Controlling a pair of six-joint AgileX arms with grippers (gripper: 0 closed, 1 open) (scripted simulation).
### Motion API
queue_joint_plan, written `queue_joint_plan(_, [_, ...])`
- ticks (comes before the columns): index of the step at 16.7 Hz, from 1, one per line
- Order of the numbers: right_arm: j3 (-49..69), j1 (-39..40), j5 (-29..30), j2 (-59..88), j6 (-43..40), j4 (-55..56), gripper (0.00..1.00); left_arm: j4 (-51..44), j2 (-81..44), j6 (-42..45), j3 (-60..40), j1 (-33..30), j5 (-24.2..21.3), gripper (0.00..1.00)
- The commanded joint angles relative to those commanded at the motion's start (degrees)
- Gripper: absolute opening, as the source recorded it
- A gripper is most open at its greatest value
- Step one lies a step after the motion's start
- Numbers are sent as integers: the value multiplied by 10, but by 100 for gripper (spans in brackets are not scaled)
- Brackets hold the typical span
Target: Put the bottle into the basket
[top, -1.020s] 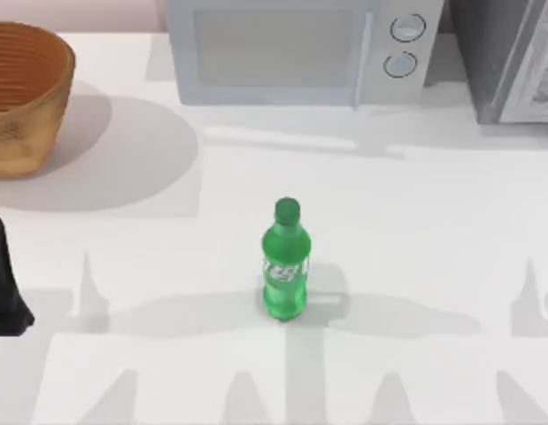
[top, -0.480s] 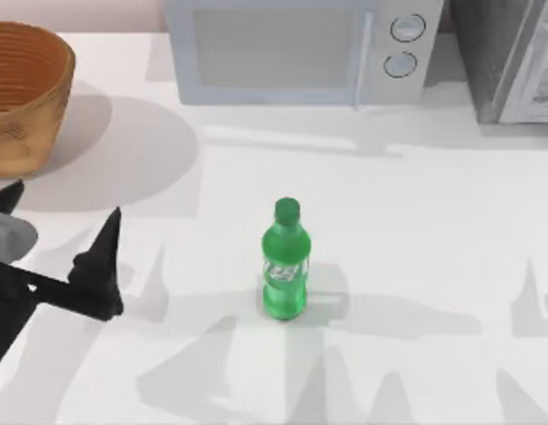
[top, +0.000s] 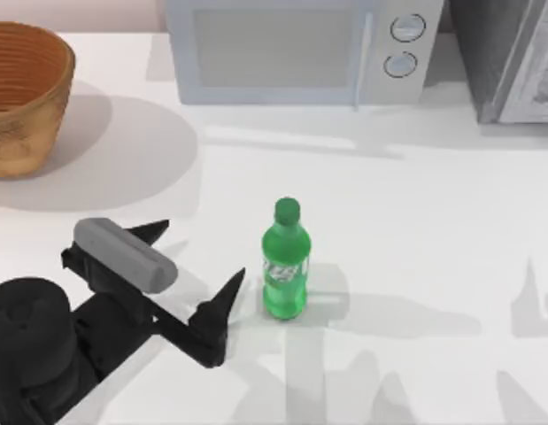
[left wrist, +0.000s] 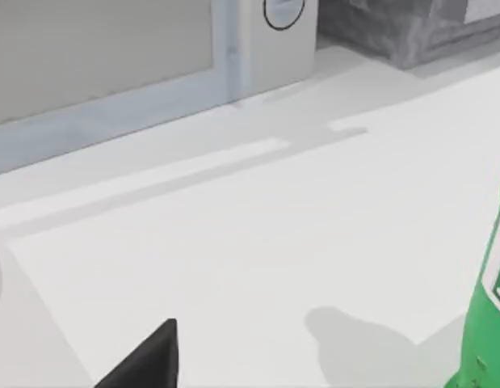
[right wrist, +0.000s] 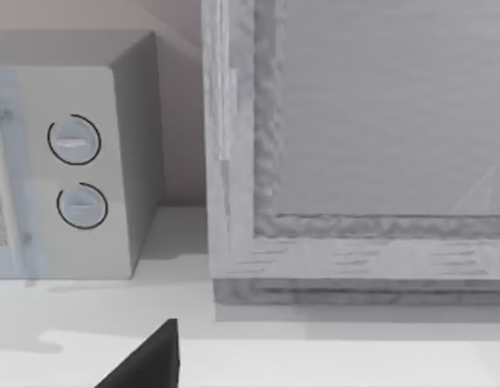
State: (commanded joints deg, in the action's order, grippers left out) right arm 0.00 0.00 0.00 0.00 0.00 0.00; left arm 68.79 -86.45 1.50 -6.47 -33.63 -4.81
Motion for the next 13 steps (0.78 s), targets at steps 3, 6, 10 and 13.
queue_joint_plan(3, [0,0,0,0,0,0,100,89,-110,3,-13,-43,-8,100])
queue_joint_plan(6, [0,0,0,0,0,0,100,142,-170,5,-23,-68,-13,100])
queue_joint_plan(10, [0,0,0,0,0,0,100,151,-180,5,-25,-73,-14,100])
queue_joint_plan(13, [0,0,0,0,0,0,100,150,-180,5,-24,-71,-13,100])
